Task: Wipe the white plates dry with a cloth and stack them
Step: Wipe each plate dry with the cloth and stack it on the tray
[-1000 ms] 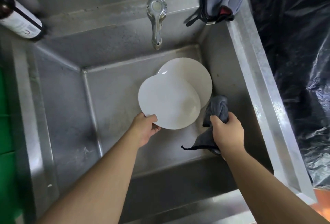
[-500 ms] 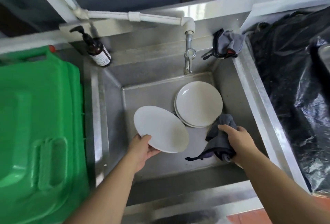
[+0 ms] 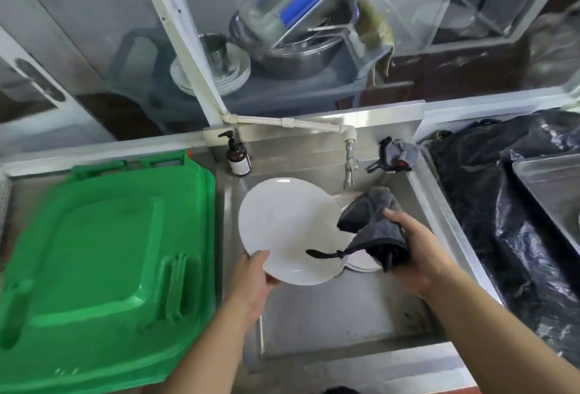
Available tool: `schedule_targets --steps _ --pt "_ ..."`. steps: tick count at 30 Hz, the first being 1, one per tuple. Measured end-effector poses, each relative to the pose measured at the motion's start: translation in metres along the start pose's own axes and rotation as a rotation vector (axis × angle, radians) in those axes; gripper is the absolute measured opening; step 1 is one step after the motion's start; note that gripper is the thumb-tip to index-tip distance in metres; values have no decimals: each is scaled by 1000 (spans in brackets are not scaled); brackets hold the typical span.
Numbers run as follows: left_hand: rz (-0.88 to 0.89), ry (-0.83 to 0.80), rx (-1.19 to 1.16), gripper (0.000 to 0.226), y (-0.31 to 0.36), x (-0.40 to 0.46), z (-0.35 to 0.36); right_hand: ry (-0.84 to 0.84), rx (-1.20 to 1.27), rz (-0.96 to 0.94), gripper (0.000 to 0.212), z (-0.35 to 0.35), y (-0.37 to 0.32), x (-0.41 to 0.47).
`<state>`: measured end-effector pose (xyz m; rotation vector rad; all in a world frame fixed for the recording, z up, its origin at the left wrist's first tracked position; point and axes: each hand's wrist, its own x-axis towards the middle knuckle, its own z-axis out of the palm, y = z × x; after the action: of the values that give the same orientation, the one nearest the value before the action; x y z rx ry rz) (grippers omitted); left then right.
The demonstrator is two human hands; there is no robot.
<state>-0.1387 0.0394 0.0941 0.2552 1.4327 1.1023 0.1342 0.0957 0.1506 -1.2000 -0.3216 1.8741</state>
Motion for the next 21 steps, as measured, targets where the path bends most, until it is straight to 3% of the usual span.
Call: schedule_targets --steps 5,9,12,16,21 --pt "173 -32 11 30 36 -34 15 -38 -276 -177 23 41 -31 -21" --pt "247 -8 -24 25 60 -64 42 -45 -576 -395 48 72 -66 -45" --pt "306 8 -8 23 73 -84 67 -103 -741 -546 46 89 -95 -59" --pt "402 37 -19 20 90 -110 98 -124 -1083 -835 38 104 -135 -78" --pt "508 6 -67 18 103 -138 125 -108 -1465 -1237 47 102 -154 -97"
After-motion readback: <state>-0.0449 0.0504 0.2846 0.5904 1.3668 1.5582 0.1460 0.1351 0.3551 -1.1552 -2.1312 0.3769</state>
